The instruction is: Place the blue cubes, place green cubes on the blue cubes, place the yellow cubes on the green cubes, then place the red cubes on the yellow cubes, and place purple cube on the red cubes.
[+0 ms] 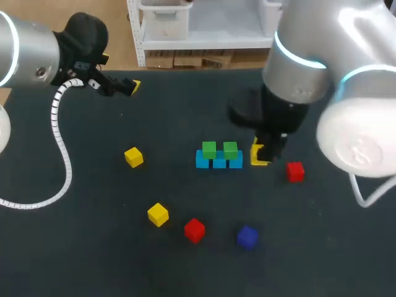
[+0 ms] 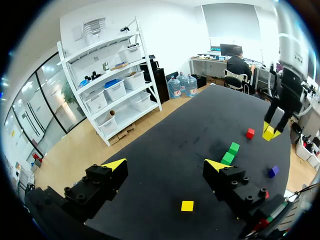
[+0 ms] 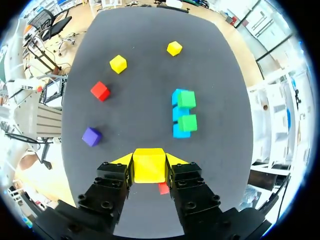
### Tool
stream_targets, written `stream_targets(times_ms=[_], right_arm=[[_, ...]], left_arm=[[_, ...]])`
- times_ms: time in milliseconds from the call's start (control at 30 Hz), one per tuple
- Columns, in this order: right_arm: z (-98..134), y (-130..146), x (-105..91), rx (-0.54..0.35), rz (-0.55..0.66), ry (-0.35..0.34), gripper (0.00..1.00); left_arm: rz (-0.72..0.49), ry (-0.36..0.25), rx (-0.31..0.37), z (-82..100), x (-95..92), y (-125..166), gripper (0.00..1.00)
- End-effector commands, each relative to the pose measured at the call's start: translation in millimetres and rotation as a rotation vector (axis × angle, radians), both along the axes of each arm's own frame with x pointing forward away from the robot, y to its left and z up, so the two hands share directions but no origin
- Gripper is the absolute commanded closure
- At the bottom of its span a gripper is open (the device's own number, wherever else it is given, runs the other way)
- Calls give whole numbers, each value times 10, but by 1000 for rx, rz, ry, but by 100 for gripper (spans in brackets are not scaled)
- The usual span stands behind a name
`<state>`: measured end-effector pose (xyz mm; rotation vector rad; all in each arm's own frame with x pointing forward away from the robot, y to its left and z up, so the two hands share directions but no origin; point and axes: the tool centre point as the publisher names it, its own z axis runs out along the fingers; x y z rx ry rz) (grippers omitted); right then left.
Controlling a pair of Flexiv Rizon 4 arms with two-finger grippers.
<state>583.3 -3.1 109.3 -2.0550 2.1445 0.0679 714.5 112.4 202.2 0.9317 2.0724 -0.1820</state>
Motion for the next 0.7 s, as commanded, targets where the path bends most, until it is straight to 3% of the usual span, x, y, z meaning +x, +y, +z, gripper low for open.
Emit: stream_targets(times_ms=[33,267,700], right_arm=[[-25,158,182,-11,24,37,100],[-83,283,455,2,24,54,100],[-205,484,584,-9,34,87,100]], left_arm=[[-5,-1,-4,-6,5,12,0],[-5,-1,-4,-6,5,12,0],[-5,-1,-4,-6,5,12,0]])
